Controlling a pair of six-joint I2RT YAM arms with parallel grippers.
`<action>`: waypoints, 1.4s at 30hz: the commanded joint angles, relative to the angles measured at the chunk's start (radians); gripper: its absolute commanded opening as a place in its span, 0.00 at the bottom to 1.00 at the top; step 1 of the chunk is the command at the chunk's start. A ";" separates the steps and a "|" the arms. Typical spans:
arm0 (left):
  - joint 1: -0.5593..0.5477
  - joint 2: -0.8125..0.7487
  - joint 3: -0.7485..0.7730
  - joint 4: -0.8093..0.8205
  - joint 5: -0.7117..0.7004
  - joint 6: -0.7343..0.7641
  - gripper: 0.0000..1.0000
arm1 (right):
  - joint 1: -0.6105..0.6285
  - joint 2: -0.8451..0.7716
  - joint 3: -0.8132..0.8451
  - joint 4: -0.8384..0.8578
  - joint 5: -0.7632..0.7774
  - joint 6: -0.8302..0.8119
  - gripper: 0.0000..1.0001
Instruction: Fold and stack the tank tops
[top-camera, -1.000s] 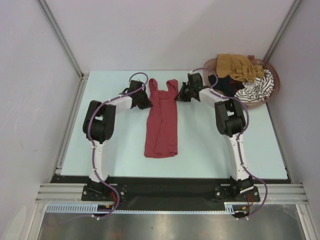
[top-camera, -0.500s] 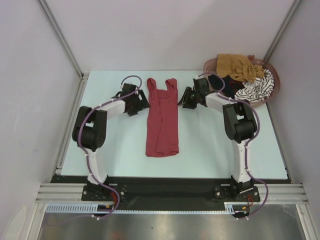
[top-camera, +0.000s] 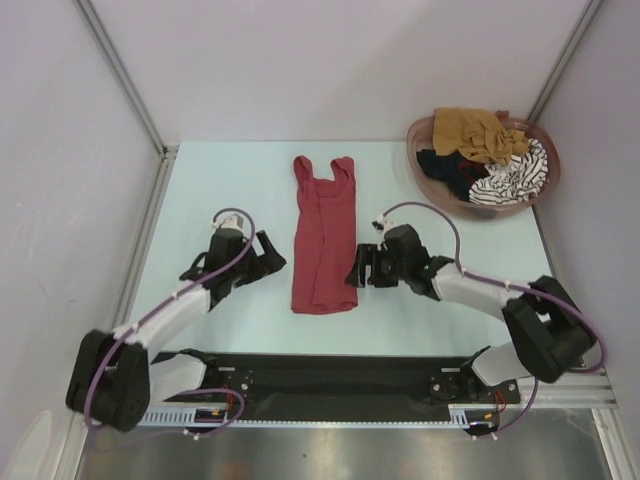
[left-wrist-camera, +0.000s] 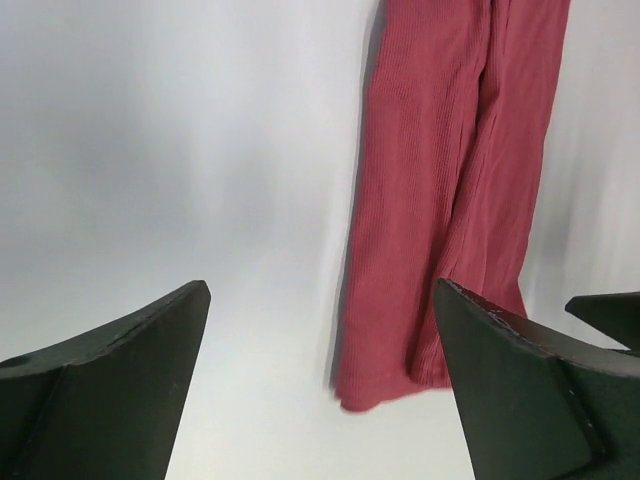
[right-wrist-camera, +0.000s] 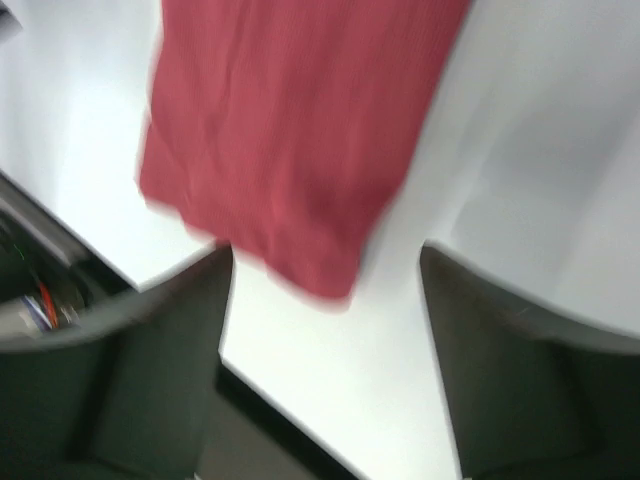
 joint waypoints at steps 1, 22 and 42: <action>-0.010 -0.184 -0.114 -0.021 -0.040 -0.016 1.00 | 0.079 -0.164 -0.091 0.075 0.189 -0.025 0.82; -0.017 -0.759 -0.369 -0.052 -0.068 -0.010 1.00 | 0.224 -0.177 -0.043 -0.124 0.342 0.124 0.54; -0.102 -0.381 -0.334 0.092 0.084 0.024 0.98 | 0.252 0.018 -0.036 -0.060 0.305 0.190 0.18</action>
